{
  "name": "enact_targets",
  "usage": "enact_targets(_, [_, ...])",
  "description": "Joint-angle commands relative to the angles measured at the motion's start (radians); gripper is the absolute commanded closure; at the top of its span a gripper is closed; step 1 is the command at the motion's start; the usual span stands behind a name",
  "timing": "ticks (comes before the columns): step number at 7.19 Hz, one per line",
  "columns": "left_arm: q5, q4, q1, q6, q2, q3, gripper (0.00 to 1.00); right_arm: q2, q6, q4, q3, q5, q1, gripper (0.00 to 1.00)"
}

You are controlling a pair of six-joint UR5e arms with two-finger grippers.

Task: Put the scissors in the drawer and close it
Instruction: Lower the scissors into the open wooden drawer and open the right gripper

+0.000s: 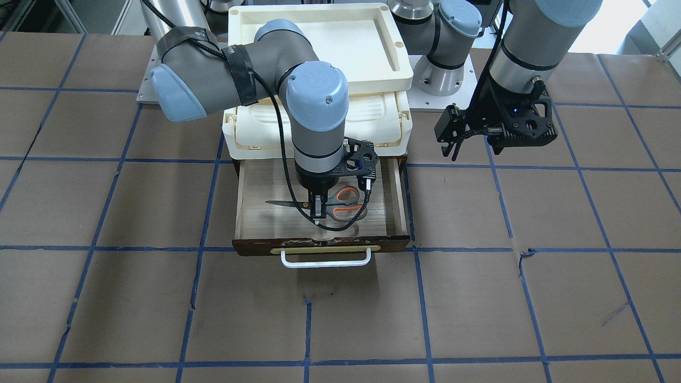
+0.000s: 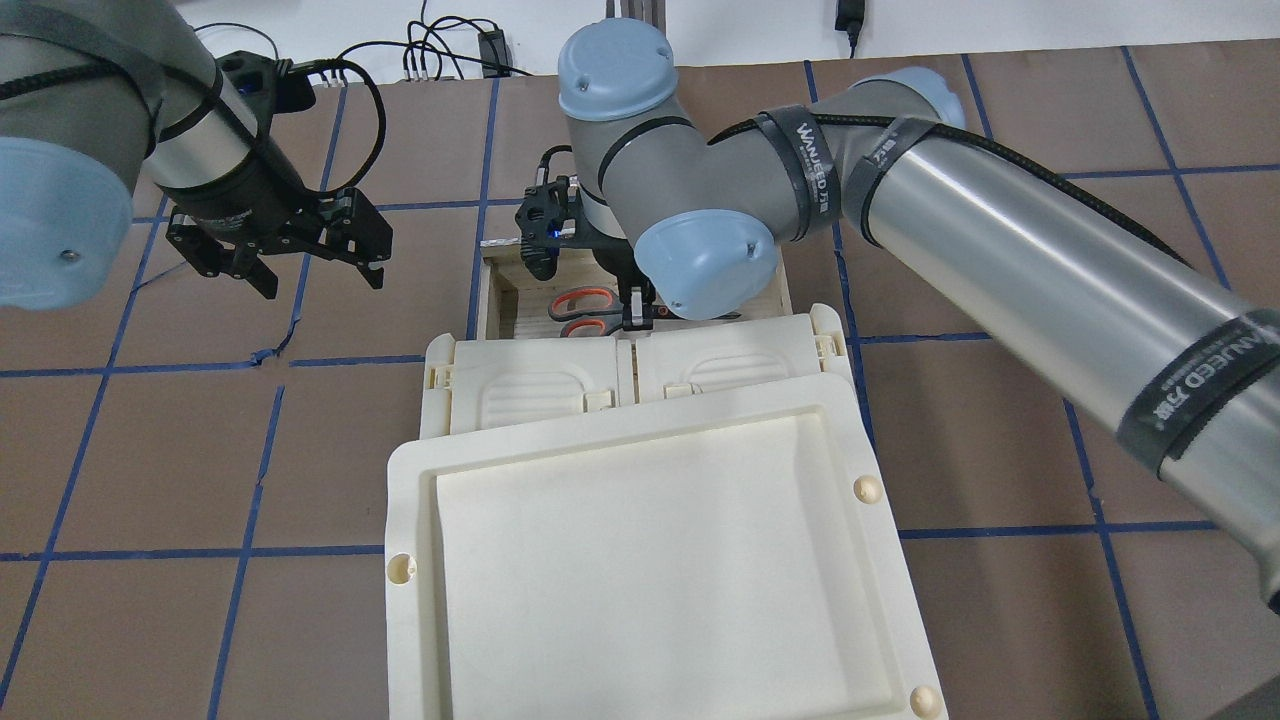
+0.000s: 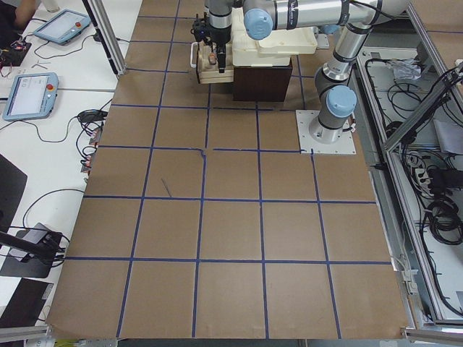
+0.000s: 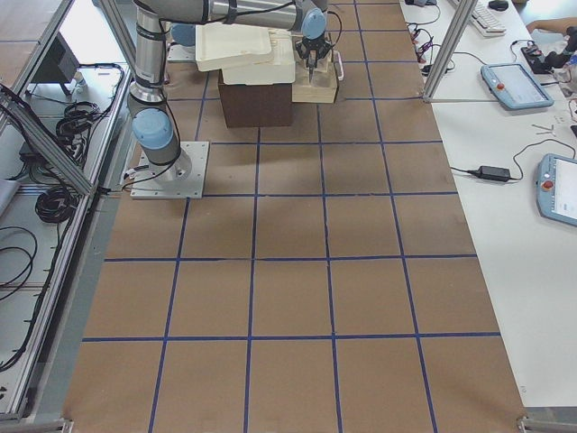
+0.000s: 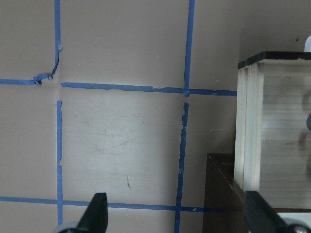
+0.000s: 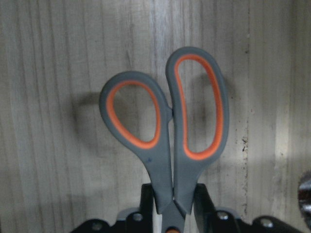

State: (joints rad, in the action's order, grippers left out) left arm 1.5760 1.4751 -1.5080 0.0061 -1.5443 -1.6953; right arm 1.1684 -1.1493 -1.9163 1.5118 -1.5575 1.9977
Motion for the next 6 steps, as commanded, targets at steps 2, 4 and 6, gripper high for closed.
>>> enact_targets(2, [0.001, 0.004, -0.003, 0.002, 0.003, -0.001, 0.00, -0.016, 0.025, -0.038, -0.002, 0.007, 0.004, 0.95])
enact_targets(4, [0.001, 0.007, -0.003, 0.000, 0.003, -0.001, 0.00, -0.029, 0.028, -0.050, -0.008, 0.007, 0.009, 0.94])
enact_targets(6, [0.001, 0.008, -0.003, 0.002, 0.003, -0.003, 0.00, -0.030, 0.026, -0.049, -0.008, 0.007, 0.010, 0.91])
